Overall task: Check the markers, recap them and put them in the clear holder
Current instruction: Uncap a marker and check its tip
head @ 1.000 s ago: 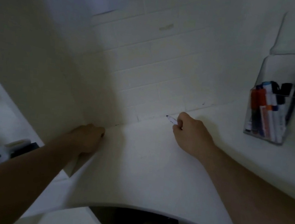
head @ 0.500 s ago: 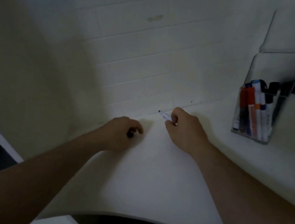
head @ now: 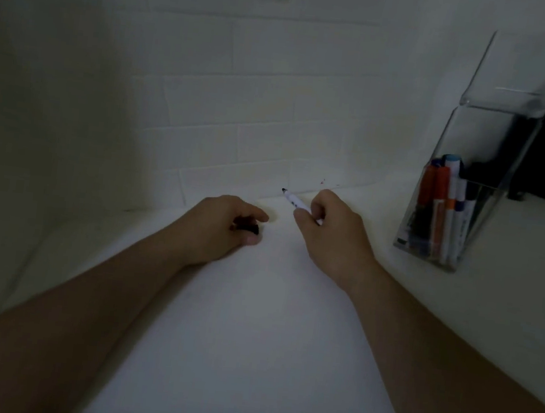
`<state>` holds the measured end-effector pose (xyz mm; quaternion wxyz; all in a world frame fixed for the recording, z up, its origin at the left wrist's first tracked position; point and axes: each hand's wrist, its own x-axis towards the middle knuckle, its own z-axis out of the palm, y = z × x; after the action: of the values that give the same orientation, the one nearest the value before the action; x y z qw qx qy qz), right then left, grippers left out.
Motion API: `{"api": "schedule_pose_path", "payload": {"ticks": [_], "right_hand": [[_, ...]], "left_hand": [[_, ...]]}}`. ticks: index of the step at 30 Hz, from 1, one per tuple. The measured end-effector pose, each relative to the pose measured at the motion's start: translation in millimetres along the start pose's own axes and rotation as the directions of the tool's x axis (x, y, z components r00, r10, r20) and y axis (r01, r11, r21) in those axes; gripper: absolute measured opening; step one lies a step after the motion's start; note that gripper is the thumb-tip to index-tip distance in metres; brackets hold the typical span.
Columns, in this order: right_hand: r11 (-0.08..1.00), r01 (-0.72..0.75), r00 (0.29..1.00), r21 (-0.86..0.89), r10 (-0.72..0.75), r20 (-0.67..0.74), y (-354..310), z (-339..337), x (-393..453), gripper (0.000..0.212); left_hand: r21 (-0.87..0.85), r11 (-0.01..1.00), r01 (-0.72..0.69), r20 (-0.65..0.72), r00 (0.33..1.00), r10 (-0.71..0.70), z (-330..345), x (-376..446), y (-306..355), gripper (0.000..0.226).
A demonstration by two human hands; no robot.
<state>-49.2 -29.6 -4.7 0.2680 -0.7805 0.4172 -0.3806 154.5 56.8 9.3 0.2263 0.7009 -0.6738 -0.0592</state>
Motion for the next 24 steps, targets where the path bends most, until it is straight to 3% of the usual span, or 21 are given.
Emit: {"api": "schedule_pose_path", "payload": {"ticks": [3,7,9,12,16,24], "right_hand": [[0.999,0.043,0.999,-0.033,-0.043,0.006,-3,2,-2,0.032],[0.998,0.061,0.998,0.021,-0.062,0.019,-5,0,-4,0.020],[0.994,0.093,0.996,0.059,-0.093,0.006,-5,-2,-4,0.024],[0.983,0.186,0.982,-0.008,-0.186,-0.024,-7,-1,-4,0.020],[0.963,0.264,0.964,-0.061,-0.264,0.007,-11,2,-5,0.020],[0.956,0.280,0.960,-0.087,-0.276,0.051,-12,3,-8,0.029]], "left_hand": [[0.045,0.998,0.052,-0.050,0.998,-0.050,-1,1,-1,0.033],[-0.020,0.998,0.062,-0.120,0.991,-0.064,3,-5,-4,0.034],[-0.077,0.992,0.097,-0.193,0.975,-0.110,0,-6,-5,0.037],[-0.171,0.980,0.099,-0.259,0.955,-0.141,-6,-6,-9,0.031],[-0.234,0.971,0.059,-0.236,0.965,-0.115,-9,-10,-14,0.029],[-0.265,0.964,0.023,-0.240,0.967,-0.089,-7,-10,-14,0.026]]}}
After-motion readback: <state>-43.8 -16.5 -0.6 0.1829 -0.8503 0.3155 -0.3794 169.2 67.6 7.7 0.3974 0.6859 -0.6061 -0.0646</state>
